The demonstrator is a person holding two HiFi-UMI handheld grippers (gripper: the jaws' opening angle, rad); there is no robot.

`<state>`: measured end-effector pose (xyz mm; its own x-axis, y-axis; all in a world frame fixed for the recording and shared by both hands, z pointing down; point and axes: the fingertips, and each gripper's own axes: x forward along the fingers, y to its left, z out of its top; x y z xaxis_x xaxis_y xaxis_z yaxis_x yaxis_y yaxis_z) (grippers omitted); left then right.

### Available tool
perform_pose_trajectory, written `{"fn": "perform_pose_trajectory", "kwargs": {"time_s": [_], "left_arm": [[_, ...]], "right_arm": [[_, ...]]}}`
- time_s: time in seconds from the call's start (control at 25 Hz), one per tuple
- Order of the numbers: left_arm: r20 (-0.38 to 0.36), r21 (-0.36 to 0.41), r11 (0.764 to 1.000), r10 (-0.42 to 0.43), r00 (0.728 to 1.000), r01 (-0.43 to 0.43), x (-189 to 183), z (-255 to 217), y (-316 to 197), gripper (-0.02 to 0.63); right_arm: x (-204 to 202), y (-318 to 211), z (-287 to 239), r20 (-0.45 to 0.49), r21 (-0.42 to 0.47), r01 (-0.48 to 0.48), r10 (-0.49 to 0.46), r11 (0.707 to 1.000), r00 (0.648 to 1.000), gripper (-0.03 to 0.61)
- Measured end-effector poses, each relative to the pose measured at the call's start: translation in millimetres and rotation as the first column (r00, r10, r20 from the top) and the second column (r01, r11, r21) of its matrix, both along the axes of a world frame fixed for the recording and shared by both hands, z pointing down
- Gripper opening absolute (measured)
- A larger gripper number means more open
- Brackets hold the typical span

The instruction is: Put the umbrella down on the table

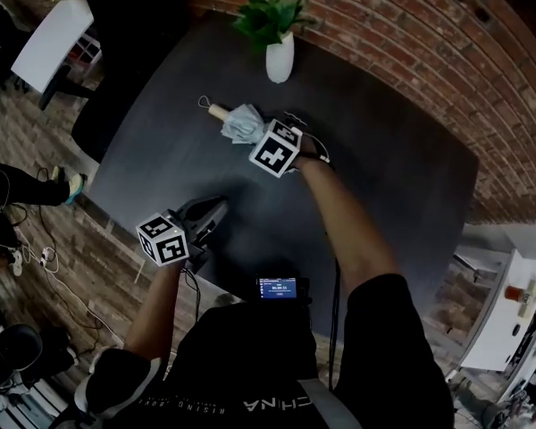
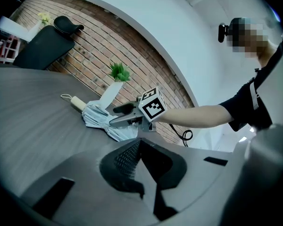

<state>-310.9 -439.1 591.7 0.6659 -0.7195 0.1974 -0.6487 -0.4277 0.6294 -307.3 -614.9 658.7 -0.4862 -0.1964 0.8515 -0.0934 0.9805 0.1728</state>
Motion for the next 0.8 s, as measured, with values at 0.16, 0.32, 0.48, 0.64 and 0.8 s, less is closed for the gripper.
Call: {"fn": "perform_pose_trajectory", "kwargs": {"time_s": [0.16, 0.32, 0.48, 0.64, 0.8], "left_arm": [[0.003, 0.008, 1.000, 0.025, 1.000, -0.025, 7.2, -4.7, -5.1, 0.003], [0.008, 0.022, 0.998, 0.056, 0.998, -0.056, 15.8, -11.0, -8.7, 0.003], [0.020, 0.037, 0.996, 0.086, 0.996, -0.087, 24.9, -19.4, -7.0, 0.003], [0.027, 0.057, 0.992, 0.111, 0.993, -0.113, 31.7, -29.2, 0.1, 0.003], [0.030, 0.084, 0.987, 0.133, 0.991, -0.135, 35.4, -39.2, 14.1, 0.003]], "right_arm": [[13.7, 3.9, -25.9, 0.056, 0.034, -0.042, 0.040, 0.999, 0.998, 0.310], [27.9, 15.5, -55.5, 0.146, 0.050, -0.115, 0.106, 0.992, 0.984, 0.310], [45.3, 35.6, -88.7, 0.269, 0.002, -0.220, 0.211, 0.975, 0.940, 0.309], [62.3, 56.9, -122.6, 0.421, -0.081, -0.321, 0.324, 0.944, 0.847, 0.294], [82.8, 82.1, -148.8, 0.536, -0.152, -0.422, 0.433, 0.894, 0.725, 0.130]]}}
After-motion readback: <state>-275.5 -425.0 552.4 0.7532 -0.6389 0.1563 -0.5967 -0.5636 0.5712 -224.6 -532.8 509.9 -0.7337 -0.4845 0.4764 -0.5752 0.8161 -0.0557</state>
